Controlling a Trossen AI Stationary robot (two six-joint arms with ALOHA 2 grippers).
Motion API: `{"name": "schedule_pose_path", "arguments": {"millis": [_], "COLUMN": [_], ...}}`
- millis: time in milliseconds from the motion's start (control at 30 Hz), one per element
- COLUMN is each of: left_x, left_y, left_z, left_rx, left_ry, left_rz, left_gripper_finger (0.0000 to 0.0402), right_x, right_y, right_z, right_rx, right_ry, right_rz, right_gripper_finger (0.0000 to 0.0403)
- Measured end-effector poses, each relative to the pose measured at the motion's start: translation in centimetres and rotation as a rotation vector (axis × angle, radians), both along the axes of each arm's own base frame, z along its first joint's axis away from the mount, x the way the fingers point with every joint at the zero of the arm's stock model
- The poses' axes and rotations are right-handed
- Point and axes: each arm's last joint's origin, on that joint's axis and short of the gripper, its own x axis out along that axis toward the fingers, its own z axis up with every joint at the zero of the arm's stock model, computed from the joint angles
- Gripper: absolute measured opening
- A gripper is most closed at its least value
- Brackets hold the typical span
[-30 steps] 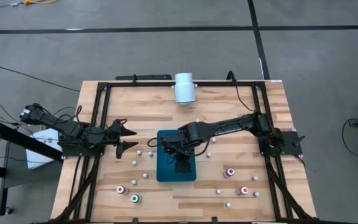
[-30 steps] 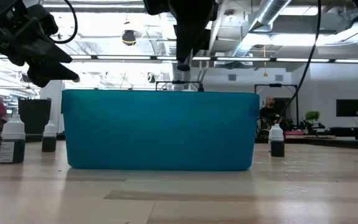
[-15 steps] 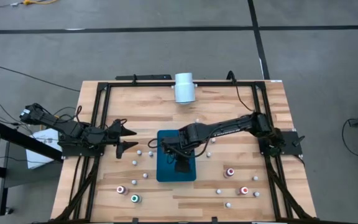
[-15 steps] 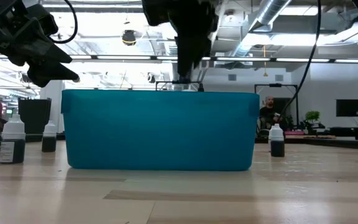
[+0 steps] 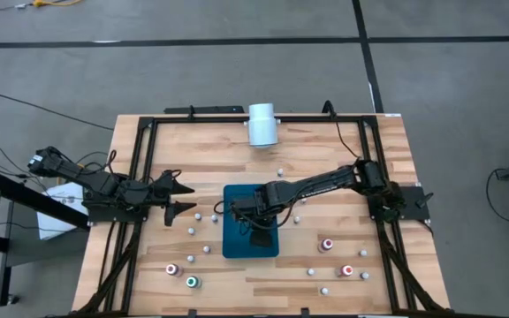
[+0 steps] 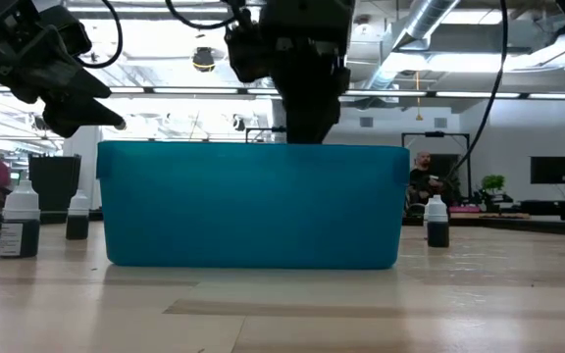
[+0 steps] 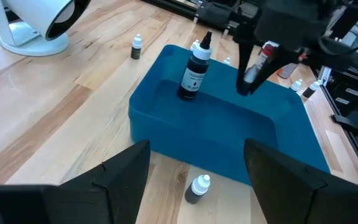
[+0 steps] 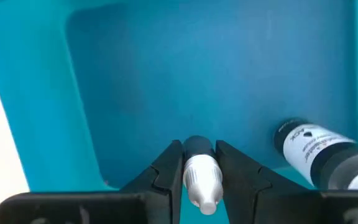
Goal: Pick & Place food coloring
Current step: Put the top small purple food coloring bottle into the blue bin
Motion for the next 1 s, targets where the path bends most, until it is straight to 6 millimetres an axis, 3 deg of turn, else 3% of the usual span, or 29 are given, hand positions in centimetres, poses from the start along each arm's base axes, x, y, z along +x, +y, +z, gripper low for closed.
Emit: {"name": "schedule_pose_path", "arguments": {"millis": [600,1000], "left_x": [0.0,0.0], "left_y": [-0.1,-0.1], "left_z": [0.0,0.1], "left_rx": [-0.007,-0.016], "left_ry": [0.002,-0.006], "left_rz": [-0.02,-0.033], "left_gripper_finger": [0.0252,0.0252], "right_x": [-0.9,-0.5], "right_y": [1.2,1.0], "right_z": [-2.9,-3.1], "right_rx": [0.002,0.008], "right_ry": [0.023,-0.002], "right_rz": [-0.004,-0.01], "right_gripper_finger": [0.0077,0.0077]}}
